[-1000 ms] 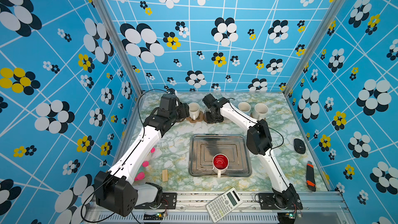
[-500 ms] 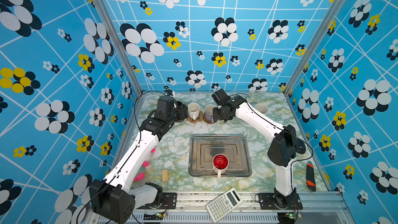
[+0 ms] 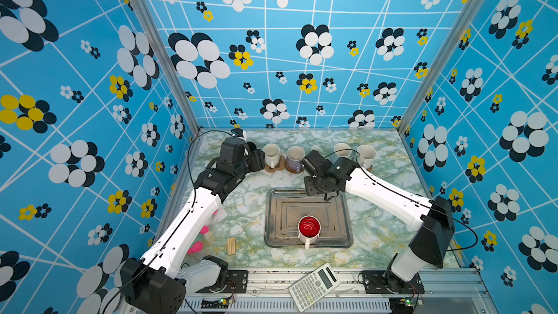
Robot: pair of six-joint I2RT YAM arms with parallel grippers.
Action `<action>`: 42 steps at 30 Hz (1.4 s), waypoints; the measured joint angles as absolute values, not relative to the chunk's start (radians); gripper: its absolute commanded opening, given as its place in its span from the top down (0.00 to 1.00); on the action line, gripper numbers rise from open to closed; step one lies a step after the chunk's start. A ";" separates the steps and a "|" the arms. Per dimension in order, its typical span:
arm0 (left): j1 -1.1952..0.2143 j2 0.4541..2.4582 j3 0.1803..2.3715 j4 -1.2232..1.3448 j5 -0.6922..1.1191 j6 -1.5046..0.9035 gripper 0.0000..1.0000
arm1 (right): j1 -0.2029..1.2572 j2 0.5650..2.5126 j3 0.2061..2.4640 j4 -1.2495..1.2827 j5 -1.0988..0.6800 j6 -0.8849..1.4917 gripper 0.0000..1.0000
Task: Place cups on coasters
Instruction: Pick up the cup from the tray.
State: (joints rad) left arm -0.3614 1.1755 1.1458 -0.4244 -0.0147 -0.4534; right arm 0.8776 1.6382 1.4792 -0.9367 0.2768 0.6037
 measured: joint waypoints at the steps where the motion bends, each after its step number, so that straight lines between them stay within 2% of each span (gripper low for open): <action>1: -0.368 1.168 1.142 -0.425 -0.015 -0.453 0.30 | 0.897 1.620 1.461 -0.939 0.282 0.618 0.38; 14: -0.435 1.100 1.068 -0.416 -0.015 -0.453 0.29 | 1.229 1.540 1.287 -0.999 0.364 0.888 0.38; 23: -0.467 1.087 1.044 -0.407 -0.015 -0.452 0.29 | 1.404 1.554 1.275 -1.014 0.399 1.096 0.38; 26: -0.476 1.079 1.034 -0.400 -0.015 -0.452 0.29 | 1.438 1.575 1.271 -1.008 0.398 1.146 0.39; 36: -0.489 1.045 1.015 -0.389 -0.015 -0.448 0.29 | 1.459 1.612 1.185 -0.928 0.358 1.225 0.59; 42: -0.493 1.034 1.011 -0.388 -0.022 -0.448 0.28 | 1.451 1.612 1.172 -0.884 0.344 1.232 0.61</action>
